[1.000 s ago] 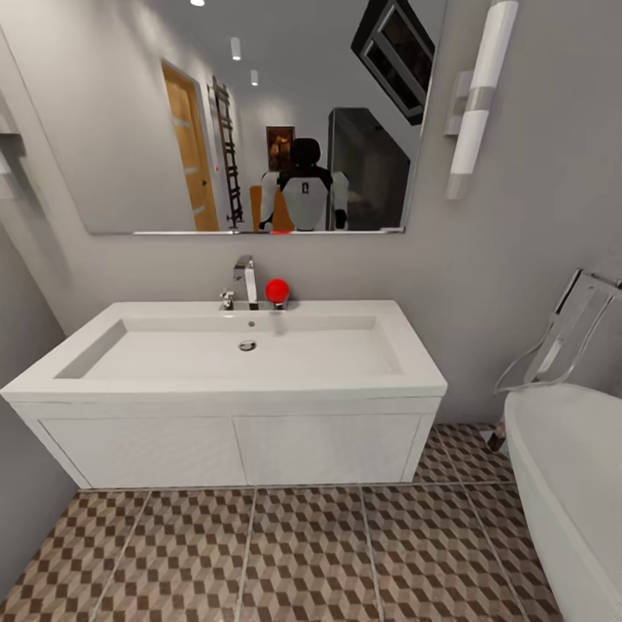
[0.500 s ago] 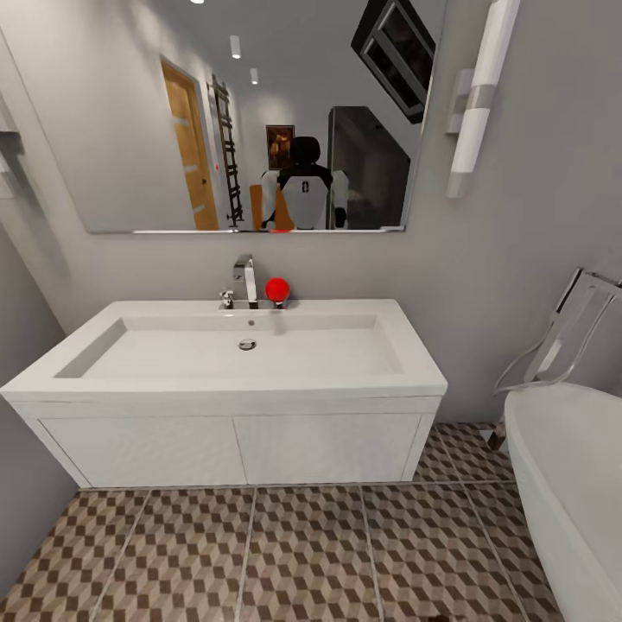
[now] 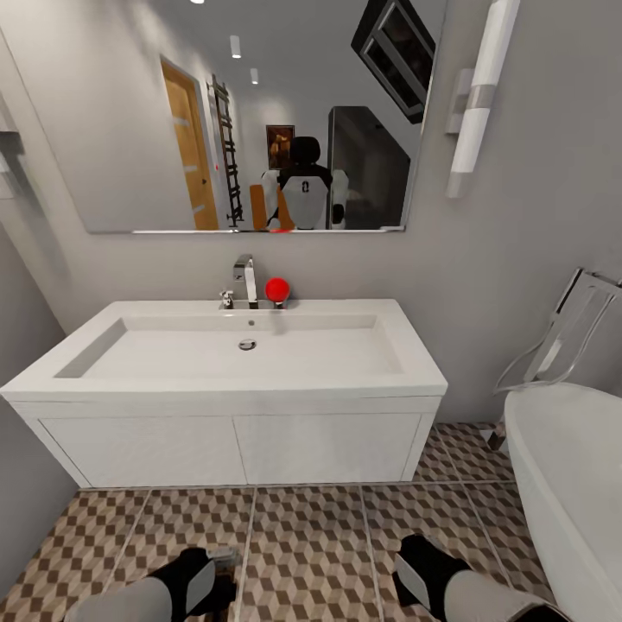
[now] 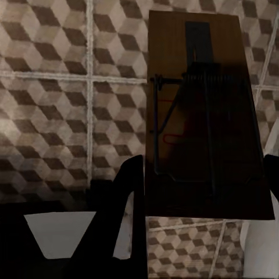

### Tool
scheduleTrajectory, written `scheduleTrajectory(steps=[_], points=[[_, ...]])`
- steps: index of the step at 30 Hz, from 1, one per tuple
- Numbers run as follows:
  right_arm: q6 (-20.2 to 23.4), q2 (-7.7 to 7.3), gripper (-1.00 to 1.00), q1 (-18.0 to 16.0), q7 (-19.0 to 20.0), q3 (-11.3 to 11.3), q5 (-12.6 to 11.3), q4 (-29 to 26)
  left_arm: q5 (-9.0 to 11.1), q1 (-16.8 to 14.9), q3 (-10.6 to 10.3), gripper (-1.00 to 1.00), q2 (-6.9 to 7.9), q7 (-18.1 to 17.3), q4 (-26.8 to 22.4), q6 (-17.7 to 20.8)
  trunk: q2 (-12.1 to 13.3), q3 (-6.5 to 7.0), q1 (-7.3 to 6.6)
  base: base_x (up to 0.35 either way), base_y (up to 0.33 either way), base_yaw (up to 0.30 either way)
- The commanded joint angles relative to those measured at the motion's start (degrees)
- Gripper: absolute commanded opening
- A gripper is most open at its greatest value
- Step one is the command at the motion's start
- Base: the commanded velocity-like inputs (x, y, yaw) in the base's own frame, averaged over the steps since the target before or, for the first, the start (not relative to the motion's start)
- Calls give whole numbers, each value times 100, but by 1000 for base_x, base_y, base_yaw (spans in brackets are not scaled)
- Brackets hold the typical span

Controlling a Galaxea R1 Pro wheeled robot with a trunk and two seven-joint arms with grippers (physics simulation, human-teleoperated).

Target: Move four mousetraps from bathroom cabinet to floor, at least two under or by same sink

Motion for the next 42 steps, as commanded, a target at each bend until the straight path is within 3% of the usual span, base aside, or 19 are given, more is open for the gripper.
scheduleTrajectory(steps=[1, 15, 34, 42], points=[[64, 6, -100, -9, -39, 42, -83, -32, 44, -11, -48, -100, -2, 31, 6, 31, -3, -5, 0, 0, 0, 0], [-193, 47, -100, 55, -16, 78, -56, -97, 32, -26, -53, -100, 21, 17, 1, 18, -3, -11, 0, 0, 0, 7], [-421, 40, -100, 57, -11, 102, -51, -95, 41, -26, -45, -100, 46, -9, 22, -259, -3, -145, 0, 0, 0, 148], [-429, 41, -100, 57, 230, 105, -28, -95, 49, -26, -37, -100, 56, -18, 40, -269, -123, -208, 66, 0, 0, 25]])
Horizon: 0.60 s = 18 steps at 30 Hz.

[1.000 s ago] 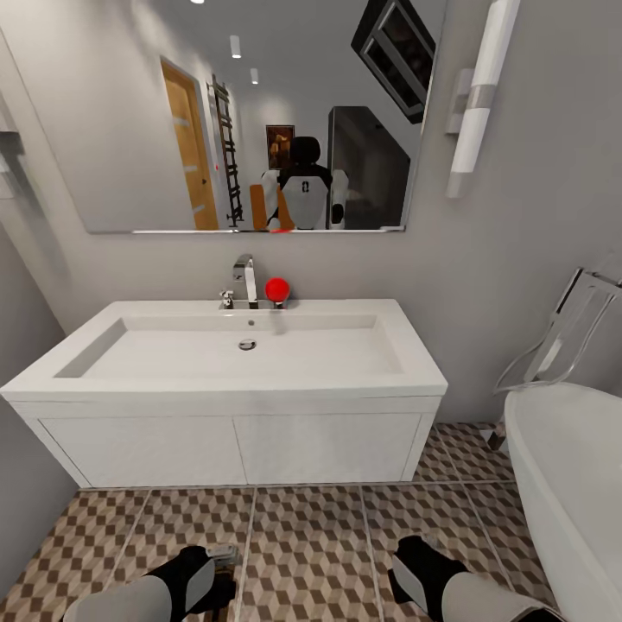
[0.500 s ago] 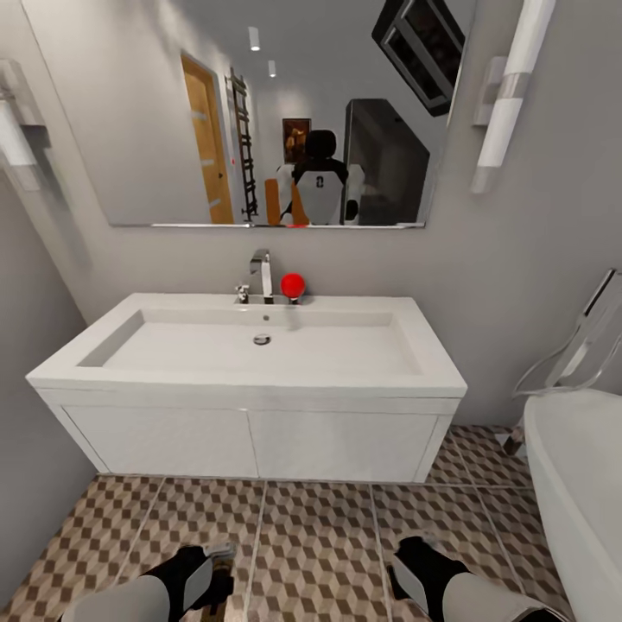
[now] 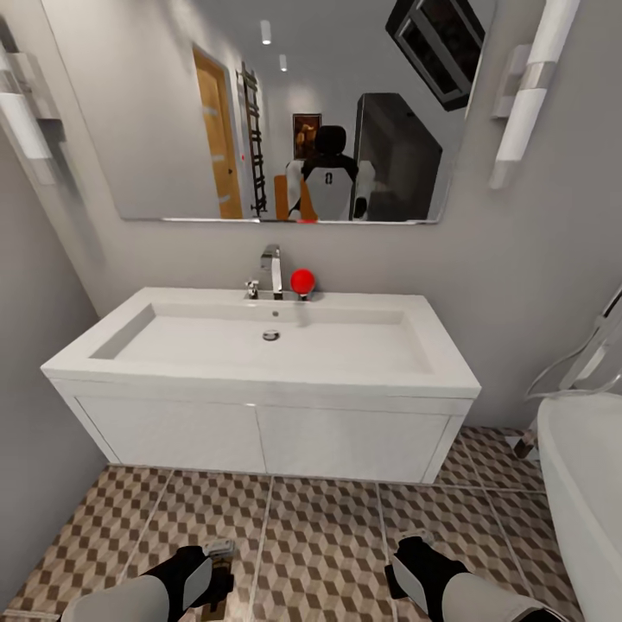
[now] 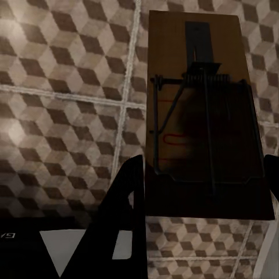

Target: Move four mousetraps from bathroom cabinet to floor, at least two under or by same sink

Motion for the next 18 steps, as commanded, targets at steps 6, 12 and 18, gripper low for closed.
scheduleTrajectory(steps=[6, 12, 18], points=[[-103, -50, -100, -2, 15, 48, -57, -9, 49, -2, -44, -100, -3, 28, 11, 21, -245, -114, 132, 0, 0, 1], [-582, -66, -100, -2, 29, 51, 45, 22, 49, -2, -43, -100, 0, 28, 11, -46, -485, -221, 264, 0, 0, 0], [-669, -53, -100, 6, 28, 48, 226, 24, 49, -2, -43, -100, 5, 28, 5, -252, -726, -329, 396, 0, 0, 0]])
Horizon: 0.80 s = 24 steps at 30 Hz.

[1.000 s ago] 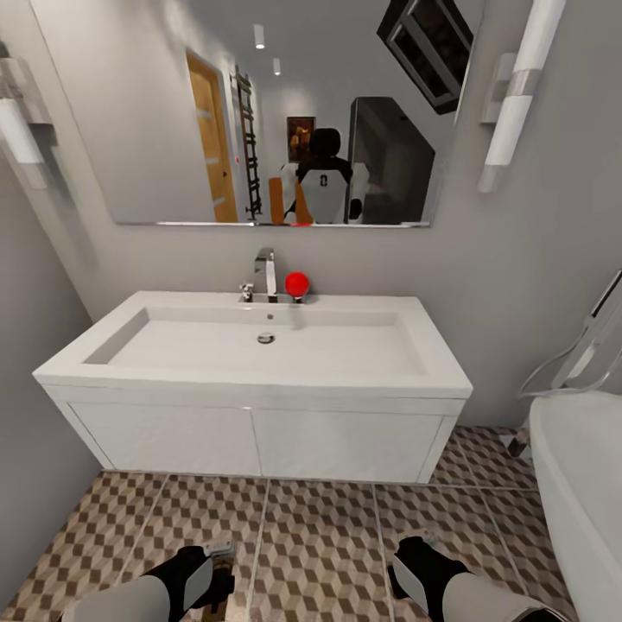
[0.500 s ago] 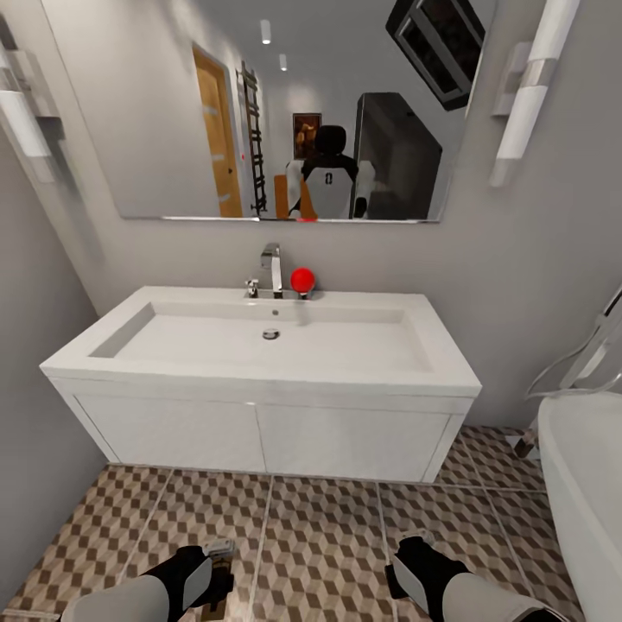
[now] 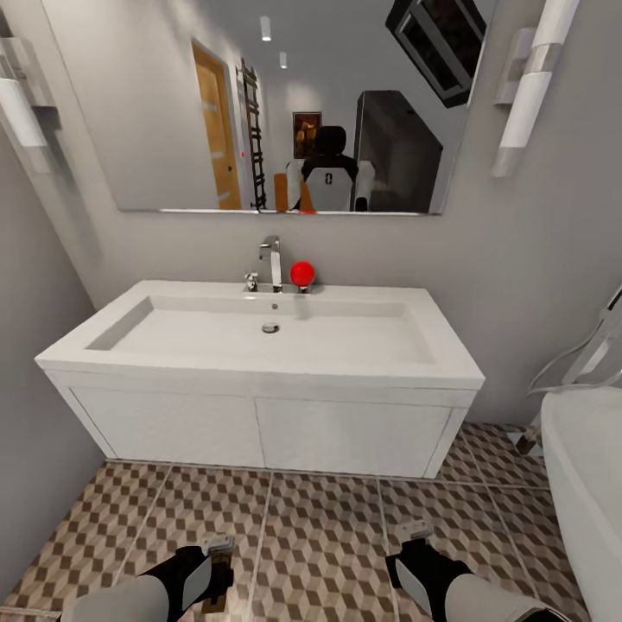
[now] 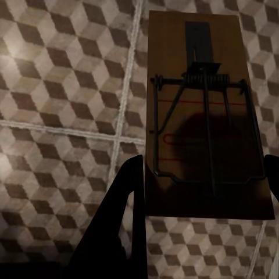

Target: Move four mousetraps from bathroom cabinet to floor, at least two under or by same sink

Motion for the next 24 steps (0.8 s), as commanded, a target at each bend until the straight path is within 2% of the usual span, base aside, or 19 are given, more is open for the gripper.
scheduleTrajectory(steps=[1, 24], points=[[25, 3, -100, 2, -23, 49, -44, -11, 48, -2, -50, -100, -4, 27, 8, 12, -44, -23, 22, 0, 0, 0], [9, 18, -100, 17, -23, 56, -10, -11, 50, -2, -42, -100, -3, 27, 6, -19, -966, -436, 527, 0, 0, 0]])
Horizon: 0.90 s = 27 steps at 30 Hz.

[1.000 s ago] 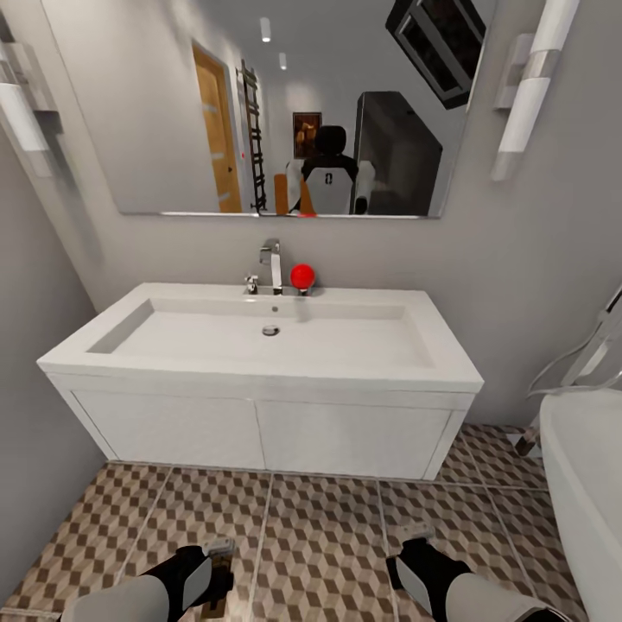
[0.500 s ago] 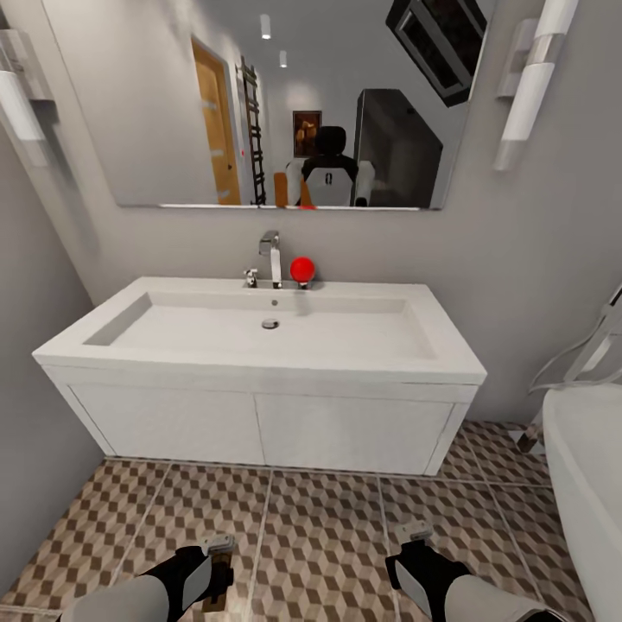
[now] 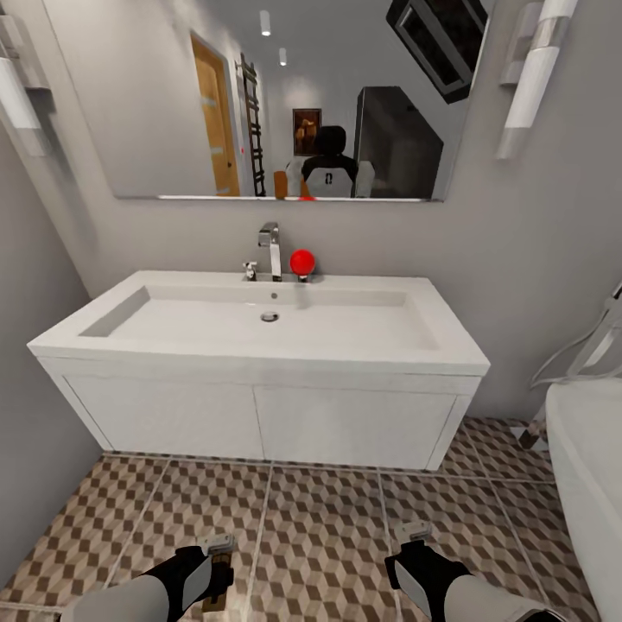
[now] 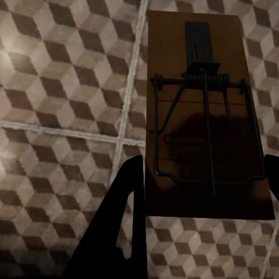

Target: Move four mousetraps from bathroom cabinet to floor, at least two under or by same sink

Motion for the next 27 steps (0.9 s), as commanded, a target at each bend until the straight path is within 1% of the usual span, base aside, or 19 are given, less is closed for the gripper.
scheduleTrajectory(steps=[1, 3, 7, 11, 27], points=[[30, -1, -100, -2, -26, 48, -60, -11, 46, -2, -50, -100, -4, 27, 9, 27, -44, -23, 22, 0, 0, 0], [13, -1, -100, -2, -26, 47, -60, -11, 45, -2, -49, -100, -4, 27, 9, 27, -124, -59, 66, 0, 0, 0], [-184, -1, -100, 5, -30, 45, -60, -7, 45, -2, -50, -100, -4, 27, 9, 25, -284, -131, 154, 0, 0, 0], [-285, -1, -100, 7, -31, 42, -60, -3, 44, -2, -50, -100, -4, 27, 9, 24, -445, -203, 242, 0, 0, 0], [-322, -1, -100, 34, -31, 47, -60, -2, 45, -2, -50, -100, -4, 27, 9, 6, -1087, -490, 593, 0, 0, 0]])
